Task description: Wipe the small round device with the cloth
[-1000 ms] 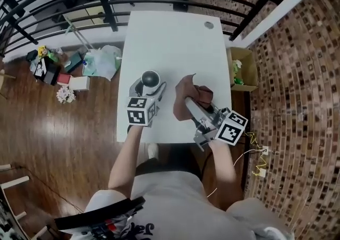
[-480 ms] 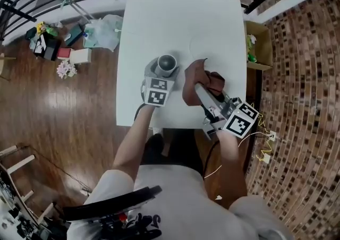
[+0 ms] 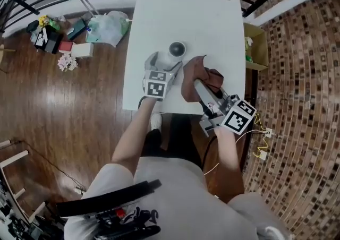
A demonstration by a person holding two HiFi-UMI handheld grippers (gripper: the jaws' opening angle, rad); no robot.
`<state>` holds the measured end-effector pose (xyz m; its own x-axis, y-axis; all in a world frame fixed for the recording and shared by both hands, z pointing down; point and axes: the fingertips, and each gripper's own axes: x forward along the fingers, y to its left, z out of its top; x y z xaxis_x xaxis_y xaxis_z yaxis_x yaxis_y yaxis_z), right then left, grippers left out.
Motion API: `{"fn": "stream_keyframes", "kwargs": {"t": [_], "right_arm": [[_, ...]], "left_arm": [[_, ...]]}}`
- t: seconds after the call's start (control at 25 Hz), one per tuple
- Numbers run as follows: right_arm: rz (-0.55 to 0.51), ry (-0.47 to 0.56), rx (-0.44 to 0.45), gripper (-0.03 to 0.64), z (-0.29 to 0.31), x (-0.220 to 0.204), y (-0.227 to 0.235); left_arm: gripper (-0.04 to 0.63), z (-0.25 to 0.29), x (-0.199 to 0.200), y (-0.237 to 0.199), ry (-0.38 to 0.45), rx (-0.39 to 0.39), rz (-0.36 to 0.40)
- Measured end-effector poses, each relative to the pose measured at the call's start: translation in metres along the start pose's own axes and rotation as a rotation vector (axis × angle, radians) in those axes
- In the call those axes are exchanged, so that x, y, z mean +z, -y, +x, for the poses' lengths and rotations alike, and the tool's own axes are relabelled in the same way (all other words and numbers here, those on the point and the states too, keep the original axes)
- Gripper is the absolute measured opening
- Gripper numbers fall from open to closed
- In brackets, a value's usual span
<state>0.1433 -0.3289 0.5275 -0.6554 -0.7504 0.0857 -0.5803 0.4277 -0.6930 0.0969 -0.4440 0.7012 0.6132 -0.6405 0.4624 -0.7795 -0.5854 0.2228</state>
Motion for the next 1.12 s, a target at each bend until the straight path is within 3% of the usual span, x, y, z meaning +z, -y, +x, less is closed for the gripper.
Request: {"fn": "stream_keyframes", "kwargs": {"t": [0.32, 0.6, 0.8, 0.96, 1.12], "right_arm": [[-0.090, 0.109, -0.187, 0.023, -0.057, -0.005, -0.056], [-0.192, 0.154, -0.176, 0.023, -0.117, -0.006, -0.090], [-0.267, 0.178, -0.182, 0.023, -0.195, -0.027, -0.119], [-0.376, 0.144, -0.269, 0.023, -0.271, -0.060, -0.117], [-0.414, 0.101, -0.299, 0.023, -0.309, -0.089, -0.121]], "left_arm": [[0.432, -0.119, 0.054, 0.041, 0.168, 0.013, 0.073], [0.364, -0.191, 0.065, 0.127, 0.261, -0.008, 0.205], [0.366, -0.243, 0.045, 0.195, 0.302, 0.019, 0.160], [0.368, -0.285, 0.005, 0.243, 0.321, 0.114, 0.066], [0.403, -0.323, -0.026, 0.273, 0.280, 0.195, 0.071]]}}
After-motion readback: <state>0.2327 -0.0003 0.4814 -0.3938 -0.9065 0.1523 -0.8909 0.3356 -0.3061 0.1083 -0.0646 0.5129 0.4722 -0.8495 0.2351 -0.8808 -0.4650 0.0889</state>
